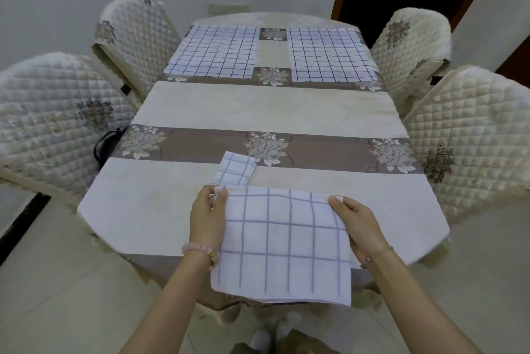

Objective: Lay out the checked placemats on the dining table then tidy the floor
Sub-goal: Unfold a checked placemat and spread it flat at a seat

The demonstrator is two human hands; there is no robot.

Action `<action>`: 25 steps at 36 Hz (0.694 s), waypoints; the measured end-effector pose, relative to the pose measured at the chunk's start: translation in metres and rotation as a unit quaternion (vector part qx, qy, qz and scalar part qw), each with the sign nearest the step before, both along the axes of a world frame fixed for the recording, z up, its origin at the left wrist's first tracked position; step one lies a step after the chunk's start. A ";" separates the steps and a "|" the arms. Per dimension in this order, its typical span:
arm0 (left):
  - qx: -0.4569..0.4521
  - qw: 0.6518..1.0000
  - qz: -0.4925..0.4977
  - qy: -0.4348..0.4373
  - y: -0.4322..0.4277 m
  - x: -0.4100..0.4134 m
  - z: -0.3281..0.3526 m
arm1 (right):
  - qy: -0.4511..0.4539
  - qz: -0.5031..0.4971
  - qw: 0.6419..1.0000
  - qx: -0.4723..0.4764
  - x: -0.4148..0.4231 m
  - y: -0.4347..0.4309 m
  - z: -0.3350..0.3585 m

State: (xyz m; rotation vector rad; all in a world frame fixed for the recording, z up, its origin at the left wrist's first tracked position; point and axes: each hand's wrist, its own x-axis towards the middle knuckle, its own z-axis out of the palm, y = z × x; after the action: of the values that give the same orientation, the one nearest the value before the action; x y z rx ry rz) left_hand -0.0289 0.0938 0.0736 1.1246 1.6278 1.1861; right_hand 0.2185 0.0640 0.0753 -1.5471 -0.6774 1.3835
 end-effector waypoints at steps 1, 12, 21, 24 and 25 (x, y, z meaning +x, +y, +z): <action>-0.007 1.000 0.009 0.004 0.001 0.000 -0.005 | 0.012 0.006 1.000 -0.011 -0.001 -0.001 -0.001; -0.094 0.989 0.118 0.005 0.011 -0.022 -0.043 | 0.005 0.140 0.982 -0.124 -0.009 -0.034 -0.030; -0.120 0.968 0.085 0.201 -0.002 -0.019 -0.040 | 0.010 0.122 0.984 -0.131 -0.016 -0.044 -0.028; -0.011 0.950 0.001 0.311 -0.016 -0.004 -0.032 | 0.030 0.101 0.987 -0.123 -0.016 -0.044 -0.025; 0.011 0.953 -0.060 0.296 -0.023 0.003 -0.028 | 0.033 0.096 0.988 -0.120 -0.017 -0.045 -0.023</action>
State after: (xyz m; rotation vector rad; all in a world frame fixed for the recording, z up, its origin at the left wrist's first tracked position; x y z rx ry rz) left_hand -0.0259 0.0712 0.0457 1.6797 1.9466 0.8270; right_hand 0.2018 0.0193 0.0523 -1.6471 -0.6508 1.7041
